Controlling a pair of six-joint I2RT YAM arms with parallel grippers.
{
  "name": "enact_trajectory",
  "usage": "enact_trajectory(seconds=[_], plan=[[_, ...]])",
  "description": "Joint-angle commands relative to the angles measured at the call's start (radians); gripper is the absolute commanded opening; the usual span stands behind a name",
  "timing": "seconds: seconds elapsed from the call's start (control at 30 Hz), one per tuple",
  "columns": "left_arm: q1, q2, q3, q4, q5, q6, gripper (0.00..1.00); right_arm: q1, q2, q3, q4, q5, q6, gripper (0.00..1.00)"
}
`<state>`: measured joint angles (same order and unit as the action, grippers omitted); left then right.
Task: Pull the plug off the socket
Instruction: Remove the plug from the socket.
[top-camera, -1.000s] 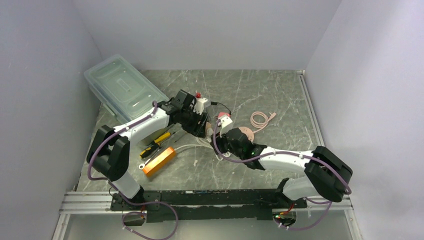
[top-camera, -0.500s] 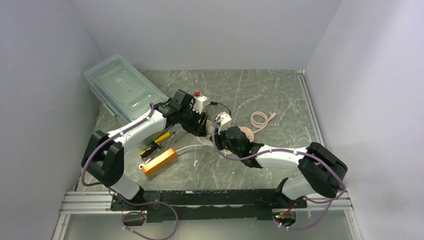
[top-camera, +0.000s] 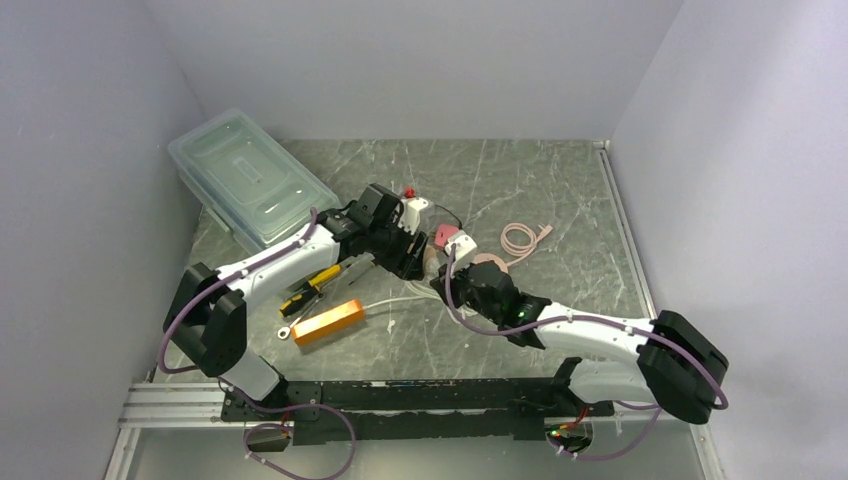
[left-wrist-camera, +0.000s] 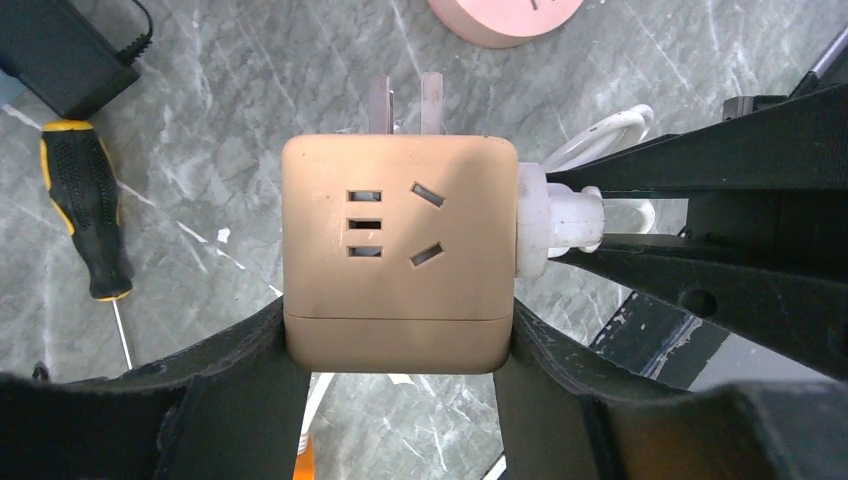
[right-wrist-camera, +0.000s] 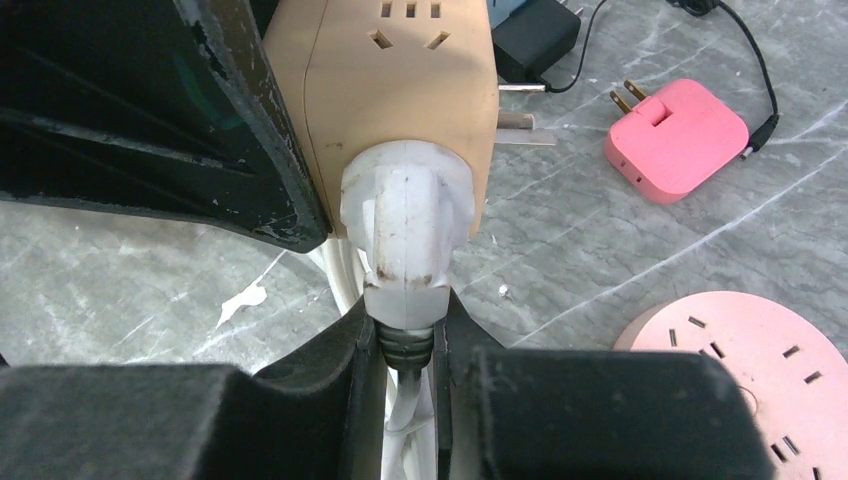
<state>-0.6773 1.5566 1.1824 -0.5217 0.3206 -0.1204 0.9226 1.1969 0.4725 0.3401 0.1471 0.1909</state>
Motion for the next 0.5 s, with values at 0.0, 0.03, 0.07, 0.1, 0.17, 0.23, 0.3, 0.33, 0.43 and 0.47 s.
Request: enact_trajectory(seconds=[0.0, 0.03, 0.07, 0.1, 0.17, 0.23, 0.3, 0.33, 0.43, 0.47], plan=[[0.065, 0.042, 0.002, 0.006, -0.315, 0.057, 0.00, 0.033, -0.126, 0.007, 0.183, -0.098, -0.012, 0.00], [0.075, 0.034, 0.000, 0.015, -0.254, 0.051, 0.00, 0.033, -0.125, 0.002, 0.189, -0.097, -0.015, 0.00], [0.085, 0.026, -0.002, 0.028, -0.194, 0.038, 0.00, 0.033, -0.118, -0.004, 0.195, -0.093, -0.019, 0.00], [0.099, 0.013, -0.002, 0.043, -0.118, 0.024, 0.00, 0.034, -0.107, -0.009, 0.200, -0.090, -0.024, 0.00], [0.124, -0.016, -0.002, 0.076, 0.028, -0.011, 0.00, 0.037, -0.070, -0.012, 0.197, -0.059, -0.036, 0.00], [0.147, -0.042, -0.012, 0.113, 0.172, -0.042, 0.00, 0.046, -0.022, -0.009, 0.192, -0.018, -0.051, 0.00], [0.155, -0.062, -0.015, 0.135, 0.278, -0.063, 0.00, 0.050, 0.027, 0.003, 0.182, 0.014, -0.052, 0.00], [0.156, -0.074, -0.020, 0.148, 0.319, -0.073, 0.00, 0.050, 0.055, 0.014, 0.179, 0.027, -0.050, 0.00], [0.158, -0.121, -0.046, 0.188, 0.380, -0.101, 0.00, 0.050, 0.120, 0.041, 0.162, 0.046, -0.040, 0.00], [0.160, -0.134, -0.047, 0.181, 0.373, -0.098, 0.00, 0.051, 0.132, 0.046, 0.162, 0.043, -0.039, 0.00]])
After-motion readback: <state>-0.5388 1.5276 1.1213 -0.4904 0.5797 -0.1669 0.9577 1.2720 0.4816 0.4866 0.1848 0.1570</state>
